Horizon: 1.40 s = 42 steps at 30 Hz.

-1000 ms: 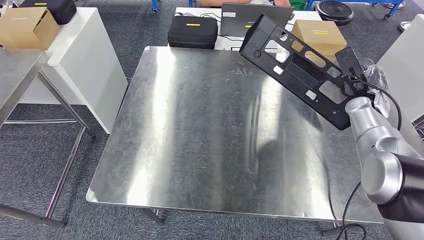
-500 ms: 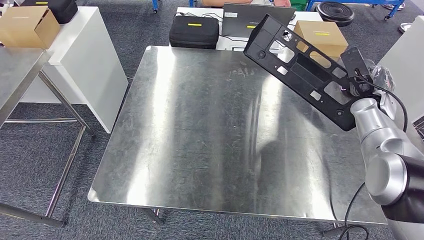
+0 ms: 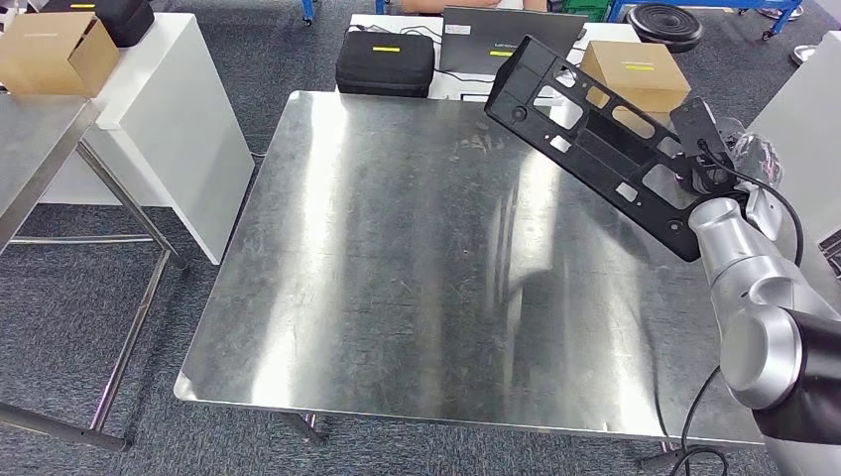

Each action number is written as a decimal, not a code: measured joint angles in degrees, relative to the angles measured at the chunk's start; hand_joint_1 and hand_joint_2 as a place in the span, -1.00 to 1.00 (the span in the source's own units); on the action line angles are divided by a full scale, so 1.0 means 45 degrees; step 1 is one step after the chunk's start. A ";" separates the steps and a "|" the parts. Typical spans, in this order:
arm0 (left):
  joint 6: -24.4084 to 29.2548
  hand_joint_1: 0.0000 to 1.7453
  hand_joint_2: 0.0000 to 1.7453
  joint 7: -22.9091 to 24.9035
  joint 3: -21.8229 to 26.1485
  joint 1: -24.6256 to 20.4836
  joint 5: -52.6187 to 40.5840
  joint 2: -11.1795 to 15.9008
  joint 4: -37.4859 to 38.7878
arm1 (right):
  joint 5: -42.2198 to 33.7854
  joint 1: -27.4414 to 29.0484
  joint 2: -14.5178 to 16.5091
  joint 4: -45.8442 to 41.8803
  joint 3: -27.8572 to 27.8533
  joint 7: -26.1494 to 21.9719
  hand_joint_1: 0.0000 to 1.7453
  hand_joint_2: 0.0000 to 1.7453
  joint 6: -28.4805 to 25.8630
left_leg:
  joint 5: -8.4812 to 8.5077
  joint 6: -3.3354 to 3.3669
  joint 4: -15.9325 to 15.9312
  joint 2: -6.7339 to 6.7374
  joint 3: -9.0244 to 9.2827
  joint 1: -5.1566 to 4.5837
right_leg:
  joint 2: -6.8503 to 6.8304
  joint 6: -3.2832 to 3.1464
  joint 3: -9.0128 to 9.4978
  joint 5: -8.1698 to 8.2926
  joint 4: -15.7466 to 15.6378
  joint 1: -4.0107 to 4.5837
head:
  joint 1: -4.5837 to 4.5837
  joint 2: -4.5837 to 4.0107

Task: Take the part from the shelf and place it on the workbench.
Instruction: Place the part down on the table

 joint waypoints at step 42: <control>0.1375 -1.00 -1.00 0.0115 -0.0118 0.0019 -0.0556 -0.0017 0.0009 | 0.0663 0.0405 0.0705 -0.0007 -0.0919 -0.0297 -1.00 0.00 -0.0807 | 0.0001 -0.0001 -0.0004 -0.0017 0.0011 -0.0010 | -0.0024 0.0000 0.0014 0.0000 -0.0006 0.0001 | 0.0044 0.0000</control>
